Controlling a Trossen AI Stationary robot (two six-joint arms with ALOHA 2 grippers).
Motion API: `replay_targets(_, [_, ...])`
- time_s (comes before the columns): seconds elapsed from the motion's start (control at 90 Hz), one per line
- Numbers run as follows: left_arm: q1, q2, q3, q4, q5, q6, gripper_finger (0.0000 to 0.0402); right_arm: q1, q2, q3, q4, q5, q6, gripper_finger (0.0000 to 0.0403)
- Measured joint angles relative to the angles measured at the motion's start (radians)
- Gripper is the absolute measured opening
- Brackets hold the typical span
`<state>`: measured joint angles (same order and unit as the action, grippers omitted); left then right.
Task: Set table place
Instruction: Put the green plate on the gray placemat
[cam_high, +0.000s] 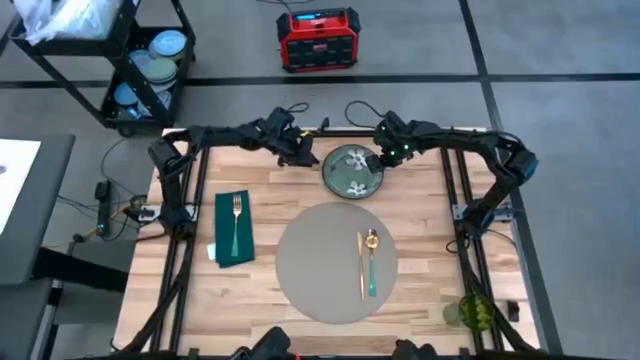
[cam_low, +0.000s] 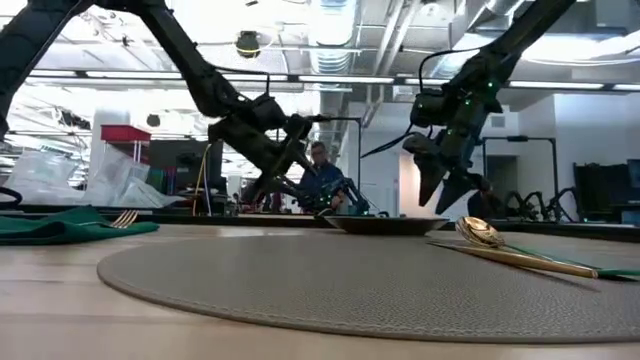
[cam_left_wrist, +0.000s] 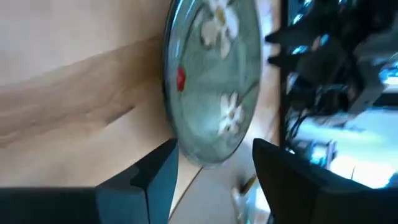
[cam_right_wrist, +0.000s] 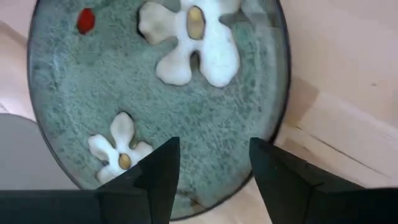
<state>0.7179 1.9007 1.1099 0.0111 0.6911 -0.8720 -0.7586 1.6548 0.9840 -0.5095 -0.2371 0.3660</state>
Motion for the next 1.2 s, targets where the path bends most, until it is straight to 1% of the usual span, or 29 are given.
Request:
replay_targets(0.078, [-0.001,0.0,-0.034,0.072,-0.035,-0.047,0.019,-0.001,0.001,0.0,-0.002,0.003,0.0,0.018])
replay_targets(0.178, [0.005,0.0,-0.069,0.116,-0.059,-0.095,0.019,-0.004,0.001,0.0,-0.008,0.035,-0.009,0.018])
replay_targets(0.222, [0.009,0.0,-0.072,0.12,-0.062,-0.104,0.019,-0.011,0.001,0.0,-0.016,0.055,-0.011,0.0179])
replay_targets(0.444, [0.01,0.0,-0.072,0.159,-0.076,-0.117,0.019,-0.068,0.001,0.0,-0.001,0.058,-0.001,0.0179])
replay_targets(0.611, [0.006,0.0,-0.072,0.201,-0.113,-0.163,0.019,-0.082,0.002,0.0,-0.005,0.022,0.003,0.0179])
replay_targets(0.711, [-0.001,0.0,-0.072,0.211,-0.12,-0.181,0.019,-0.08,0.012,0.0,0.013,0.019,0.003,0.0179])
replay_targets(0.789, [-0.007,0.001,-0.072,0.219,-0.121,-0.194,0.019,-0.079,0.032,0.0,0.021,-0.012,0.015,0.0179])
replay_targets(0.867, [-0.018,0.032,-0.071,0.261,-0.106,-0.242,0.019,-0.074,0.062,0.0,0.032,-0.047,0.021,0.0179])
replay_targets(0.933, [-0.03,0.074,-0.071,0.294,-0.072,-0.294,0.019,-0.066,0.087,-0.001,0.017,-0.056,0.026,0.0179])
replay_targets(1.011, [-0.043,0.114,-0.067,0.326,-0.06,-0.35,0.019,-0.052,0.106,-0.001,0.03,-0.063,0.026,0.0179])
replay_targets(1.2, [-0.051,0.111,-0.048,0.334,-0.116,-0.372,0.019,-0.029,0.118,0.0,0.059,-0.071,0.026,0.0179])
